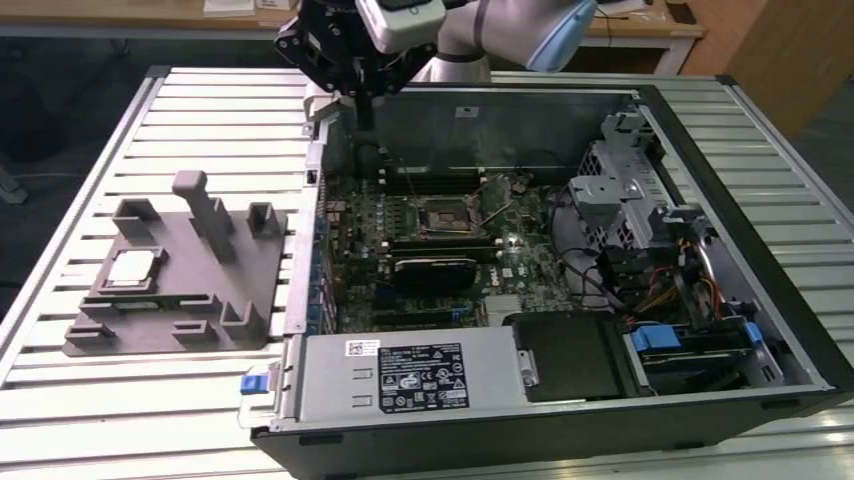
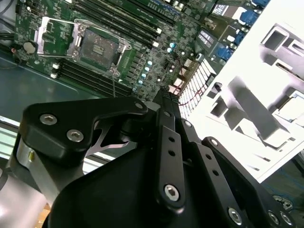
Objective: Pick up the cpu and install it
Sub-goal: 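Reach for the cpu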
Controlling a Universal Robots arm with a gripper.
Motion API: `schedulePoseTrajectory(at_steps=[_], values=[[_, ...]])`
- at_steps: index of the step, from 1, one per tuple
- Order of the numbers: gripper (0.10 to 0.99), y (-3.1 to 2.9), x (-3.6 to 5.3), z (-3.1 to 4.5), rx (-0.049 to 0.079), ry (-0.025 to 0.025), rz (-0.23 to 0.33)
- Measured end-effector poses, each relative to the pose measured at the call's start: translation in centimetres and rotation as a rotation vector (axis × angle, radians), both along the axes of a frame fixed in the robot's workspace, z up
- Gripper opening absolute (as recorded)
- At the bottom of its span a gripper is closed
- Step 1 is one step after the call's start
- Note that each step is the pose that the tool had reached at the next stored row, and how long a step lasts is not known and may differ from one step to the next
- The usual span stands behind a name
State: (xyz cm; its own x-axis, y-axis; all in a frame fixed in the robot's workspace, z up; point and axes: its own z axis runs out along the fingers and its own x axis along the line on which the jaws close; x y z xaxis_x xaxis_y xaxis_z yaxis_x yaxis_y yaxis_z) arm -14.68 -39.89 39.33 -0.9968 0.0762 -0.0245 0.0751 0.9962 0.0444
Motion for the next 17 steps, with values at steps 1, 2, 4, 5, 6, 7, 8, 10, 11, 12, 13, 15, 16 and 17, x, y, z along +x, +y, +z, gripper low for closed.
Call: schedulePoseTrajectory(at_steps=[1, 2, 4, 5, 6, 7, 8, 10, 11, 12, 13, 15, 16, 17], values=[[0.106, 0.0, -0.18, 0.0, 0.0, 0.0, 0.0], [0.106, 0.0, -0.37, 0.0, 0.0, 0.0, 0.0], [0.106, 0.0, -0.74, 0.0, 0.0, 0.0, 0.0], [0.106, 0.0, -0.93, 0.0, 0.0, 0.0, 0.0], [0.106, 0.0, -1.1, 0.0, 0.0, 0.0, 0.0], [0.106, 0.0, -1.31, -0.01, 0.0, -0.0001, 0.0], [0.106, 0.0, -1.71, 0.0, 0.0, 0.0, 0.0], [0.106, 0.0, -2.11, 0.0, 0.0, 0.0, -0.001], [0.106, 0.0, -2.32, 0.0, 0.0, 0.0, -0.001], [0.106, 0.0, -2.51, 0.0, 0.0, 0.0, -0.001], [0.106, 0.0, -2.92, 0.0, 0.0, 0.0, -0.001], [0.106, 0.0, -3.49, 0.0, 0.0, 0.0, -0.001], [0.106, 0.0, -3.69, 0.0, 0.0, 0.0, -0.001], [0.106, 0.0, -3.89, 0.0, 0.0, 0.0, -0.001]])
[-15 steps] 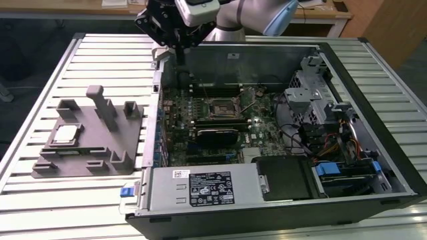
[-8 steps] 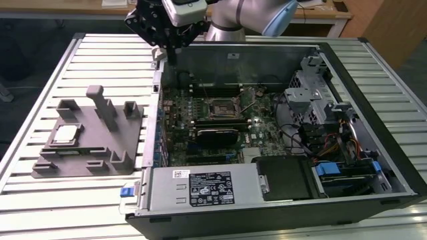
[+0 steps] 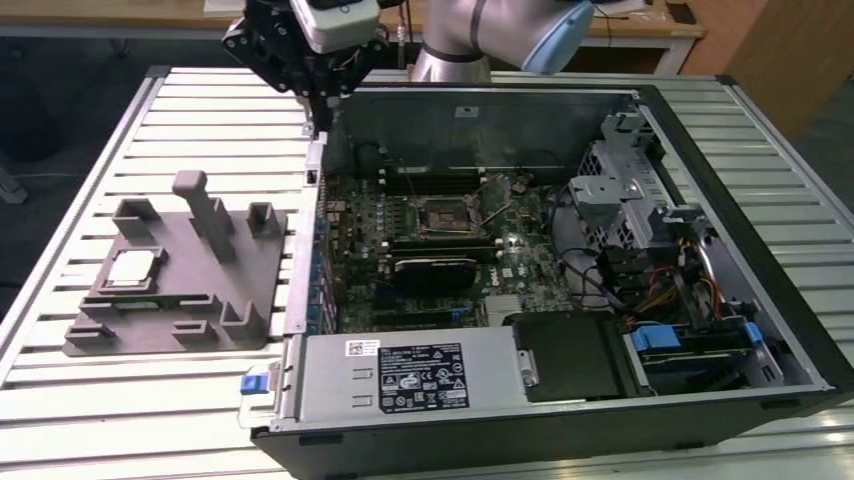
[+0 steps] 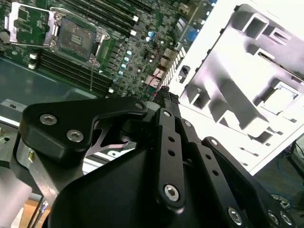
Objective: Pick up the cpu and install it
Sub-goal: 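Reach for the cpu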
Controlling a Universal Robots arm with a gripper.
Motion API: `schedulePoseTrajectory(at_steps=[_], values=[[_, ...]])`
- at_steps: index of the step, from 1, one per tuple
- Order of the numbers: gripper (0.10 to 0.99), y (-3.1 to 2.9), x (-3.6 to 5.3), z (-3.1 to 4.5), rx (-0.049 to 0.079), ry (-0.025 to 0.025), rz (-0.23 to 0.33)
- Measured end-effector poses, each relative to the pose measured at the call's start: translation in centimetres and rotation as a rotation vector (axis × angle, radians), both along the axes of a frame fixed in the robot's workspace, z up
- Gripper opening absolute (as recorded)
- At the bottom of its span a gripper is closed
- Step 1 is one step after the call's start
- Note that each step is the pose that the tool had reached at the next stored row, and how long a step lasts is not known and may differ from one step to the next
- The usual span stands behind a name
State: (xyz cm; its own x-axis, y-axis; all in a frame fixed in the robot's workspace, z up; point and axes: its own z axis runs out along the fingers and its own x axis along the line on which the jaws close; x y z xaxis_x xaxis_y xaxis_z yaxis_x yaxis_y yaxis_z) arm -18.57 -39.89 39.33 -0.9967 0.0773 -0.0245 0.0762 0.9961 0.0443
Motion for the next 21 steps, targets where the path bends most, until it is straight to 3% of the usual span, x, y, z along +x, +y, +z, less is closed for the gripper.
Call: schedulePoseTrajectory(at_steps=[21], values=[[0.106, 0.0, -4.87, 0.0, 0.0, 0.0001, -0.001]])
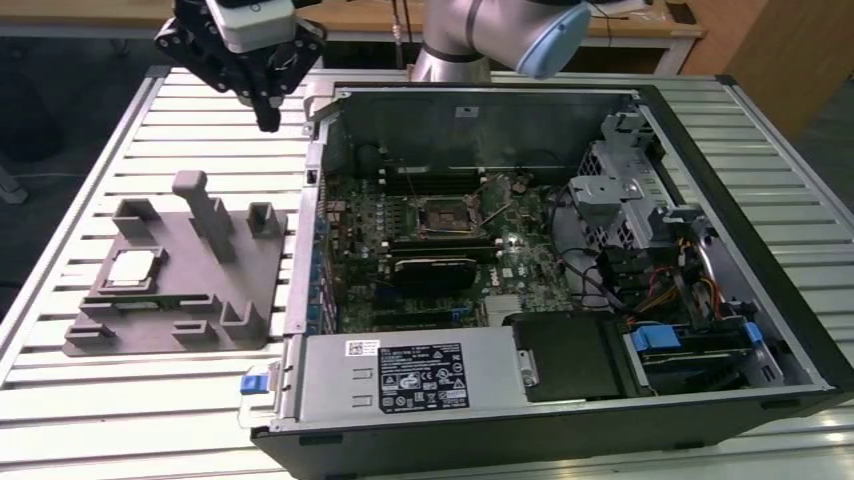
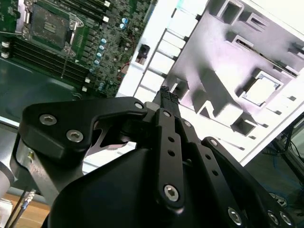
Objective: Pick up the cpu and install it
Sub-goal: 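Reach for the cpu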
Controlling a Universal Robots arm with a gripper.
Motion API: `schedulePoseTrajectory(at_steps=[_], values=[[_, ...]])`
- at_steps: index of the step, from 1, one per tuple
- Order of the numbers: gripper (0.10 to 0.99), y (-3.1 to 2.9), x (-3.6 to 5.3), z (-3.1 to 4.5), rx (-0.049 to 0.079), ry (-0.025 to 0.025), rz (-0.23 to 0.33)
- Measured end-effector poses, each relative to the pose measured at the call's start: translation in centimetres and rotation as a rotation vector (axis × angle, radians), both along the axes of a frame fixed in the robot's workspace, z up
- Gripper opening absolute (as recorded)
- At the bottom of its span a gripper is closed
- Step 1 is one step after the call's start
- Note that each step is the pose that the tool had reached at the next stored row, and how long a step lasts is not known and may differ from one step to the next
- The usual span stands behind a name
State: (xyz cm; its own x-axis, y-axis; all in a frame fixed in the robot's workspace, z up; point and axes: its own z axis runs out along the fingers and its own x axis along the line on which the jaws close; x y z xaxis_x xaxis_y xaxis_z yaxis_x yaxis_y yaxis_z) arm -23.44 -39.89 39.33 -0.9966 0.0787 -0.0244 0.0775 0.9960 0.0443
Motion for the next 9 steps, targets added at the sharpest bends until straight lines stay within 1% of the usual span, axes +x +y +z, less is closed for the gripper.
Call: schedulePoseTrajectory(at_steps=[9], values=[[0.106, 0.0, -1.99, 0.0, 0.0, 0.0, -0.001]])
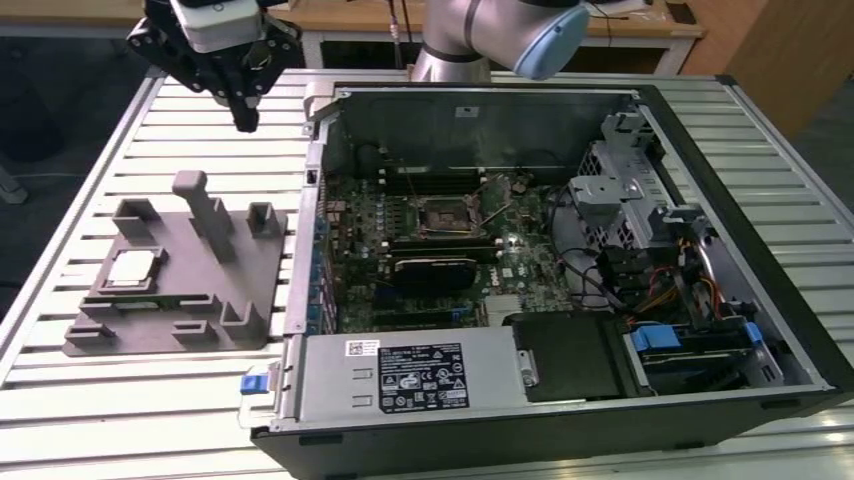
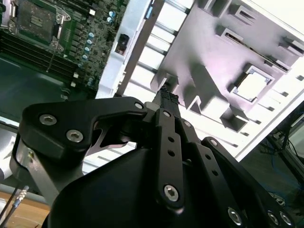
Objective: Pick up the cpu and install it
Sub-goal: 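Reach for the cpu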
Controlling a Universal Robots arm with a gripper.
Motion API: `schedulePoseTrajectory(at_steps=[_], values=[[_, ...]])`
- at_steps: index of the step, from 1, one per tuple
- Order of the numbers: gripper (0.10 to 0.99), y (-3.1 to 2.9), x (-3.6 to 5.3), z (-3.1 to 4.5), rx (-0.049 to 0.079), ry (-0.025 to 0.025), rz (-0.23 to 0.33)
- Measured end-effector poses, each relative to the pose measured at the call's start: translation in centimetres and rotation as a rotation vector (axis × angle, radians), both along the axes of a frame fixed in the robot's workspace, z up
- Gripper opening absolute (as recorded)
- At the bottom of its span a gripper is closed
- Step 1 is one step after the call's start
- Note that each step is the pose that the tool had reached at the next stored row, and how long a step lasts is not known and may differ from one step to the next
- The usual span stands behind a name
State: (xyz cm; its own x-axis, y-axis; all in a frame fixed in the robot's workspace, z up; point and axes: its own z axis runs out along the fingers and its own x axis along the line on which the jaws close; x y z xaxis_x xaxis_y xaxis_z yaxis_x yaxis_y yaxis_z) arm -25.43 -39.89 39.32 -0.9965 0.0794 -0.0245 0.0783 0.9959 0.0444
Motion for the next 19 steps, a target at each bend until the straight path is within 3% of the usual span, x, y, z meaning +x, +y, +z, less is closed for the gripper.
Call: schedulePoseTrajectory(at_steps=[19], values=[[0.106, 0.0, -3.85, 0.0, 0.0, 0.0, -0.002]])
